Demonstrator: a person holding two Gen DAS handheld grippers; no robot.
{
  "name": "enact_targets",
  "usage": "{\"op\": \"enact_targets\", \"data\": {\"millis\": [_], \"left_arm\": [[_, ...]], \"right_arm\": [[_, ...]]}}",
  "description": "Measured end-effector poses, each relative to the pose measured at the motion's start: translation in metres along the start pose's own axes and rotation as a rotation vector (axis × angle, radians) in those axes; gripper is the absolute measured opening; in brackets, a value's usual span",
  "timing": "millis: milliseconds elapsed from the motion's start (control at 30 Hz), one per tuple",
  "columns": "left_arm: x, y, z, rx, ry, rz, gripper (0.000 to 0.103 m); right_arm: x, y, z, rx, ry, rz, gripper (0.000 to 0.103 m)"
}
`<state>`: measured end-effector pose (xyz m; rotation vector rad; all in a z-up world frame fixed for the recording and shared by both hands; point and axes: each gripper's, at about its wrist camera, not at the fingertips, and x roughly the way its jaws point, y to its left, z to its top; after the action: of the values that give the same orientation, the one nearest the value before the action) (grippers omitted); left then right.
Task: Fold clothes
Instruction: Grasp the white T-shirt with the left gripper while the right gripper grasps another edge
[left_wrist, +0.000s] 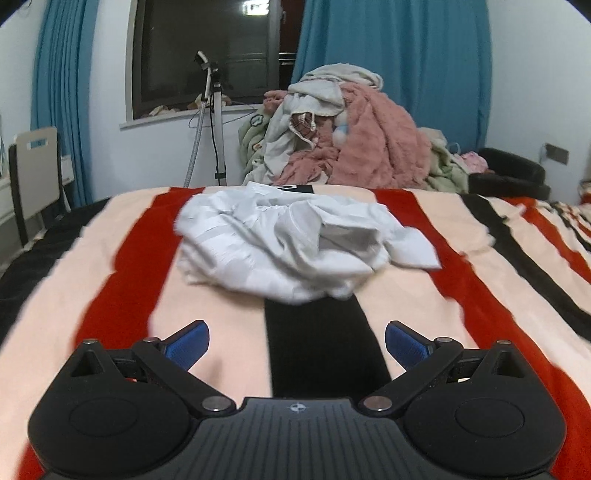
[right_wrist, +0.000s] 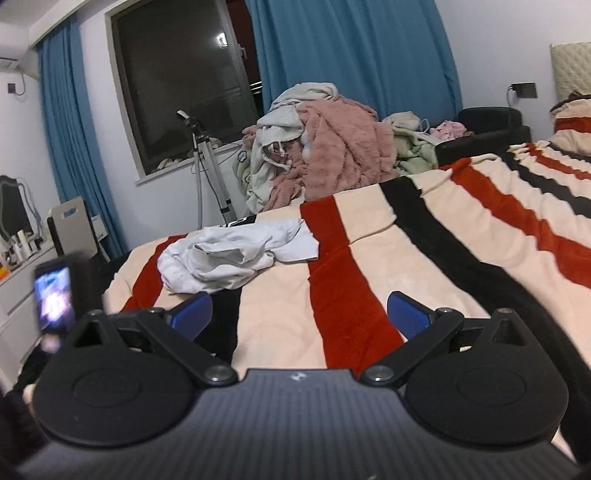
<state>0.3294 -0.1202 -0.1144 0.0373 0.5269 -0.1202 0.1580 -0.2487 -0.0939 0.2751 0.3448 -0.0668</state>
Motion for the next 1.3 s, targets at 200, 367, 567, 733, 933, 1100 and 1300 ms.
{"op": "enact_targets", "data": {"millis": [200,367,567,733,933,1100,1300], "left_arm": [[0.095,0.005,0.025,0.057,0.053,0.016,0.084],[0.113,0.025,0.034,0.084,0.039,-0.08,0.034],[0.082,0.049,0.049,0.021,0.004,-0.133,0.008],[0.038,0.081,0.059,-0.114,0.014,-0.162,0.007],[-0.042,0.116,0.036,-0.227,-0.012,-0.175,0.006],[-0.124,0.13,-0.007,-0.27,-0.035,-0.164,0.006],[-0.198,0.15,-0.032,-0.297,0.05,-0.124,0.007]], "right_arm": [[0.053,0.0,-0.019,-0.041,-0.008,-0.039,0.103],[0.102,0.006,-0.031,-0.032,-0.019,-0.059,0.103],[0.154,0.015,-0.024,0.014,-0.008,-0.062,0.103],[0.178,0.038,-0.001,0.034,-0.004,-0.04,0.103],[0.149,0.046,-0.003,0.006,-0.016,0.024,0.103],[0.095,0.048,0.002,0.02,-0.022,0.094,0.103],[0.015,0.057,-0.001,-0.042,-0.005,0.179,0.103]]}}
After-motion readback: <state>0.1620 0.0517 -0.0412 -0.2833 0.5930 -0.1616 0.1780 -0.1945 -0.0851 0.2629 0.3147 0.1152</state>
